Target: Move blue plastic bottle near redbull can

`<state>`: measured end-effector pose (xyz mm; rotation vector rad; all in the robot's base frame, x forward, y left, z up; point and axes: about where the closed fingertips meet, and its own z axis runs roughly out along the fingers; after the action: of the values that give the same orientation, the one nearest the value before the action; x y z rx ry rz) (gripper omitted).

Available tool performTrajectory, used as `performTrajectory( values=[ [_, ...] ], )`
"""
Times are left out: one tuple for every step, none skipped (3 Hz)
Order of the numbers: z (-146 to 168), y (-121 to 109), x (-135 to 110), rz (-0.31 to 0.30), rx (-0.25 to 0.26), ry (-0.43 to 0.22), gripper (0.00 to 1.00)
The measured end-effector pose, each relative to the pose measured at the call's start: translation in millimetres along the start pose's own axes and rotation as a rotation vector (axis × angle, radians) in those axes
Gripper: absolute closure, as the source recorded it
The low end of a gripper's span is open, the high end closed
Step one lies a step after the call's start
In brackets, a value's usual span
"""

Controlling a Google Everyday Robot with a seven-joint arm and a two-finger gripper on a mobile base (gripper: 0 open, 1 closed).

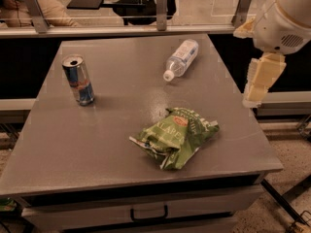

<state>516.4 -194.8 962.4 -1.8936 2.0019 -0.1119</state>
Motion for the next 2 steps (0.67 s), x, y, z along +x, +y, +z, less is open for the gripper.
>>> performTrajectory(
  values=[
    [26.0,-33.5,-4.2,-0.086,-0.013,-0.03,0.0],
    [61.8,-77.4,-9.3,-0.23,-0.053,-0.044,0.0]
  ],
)
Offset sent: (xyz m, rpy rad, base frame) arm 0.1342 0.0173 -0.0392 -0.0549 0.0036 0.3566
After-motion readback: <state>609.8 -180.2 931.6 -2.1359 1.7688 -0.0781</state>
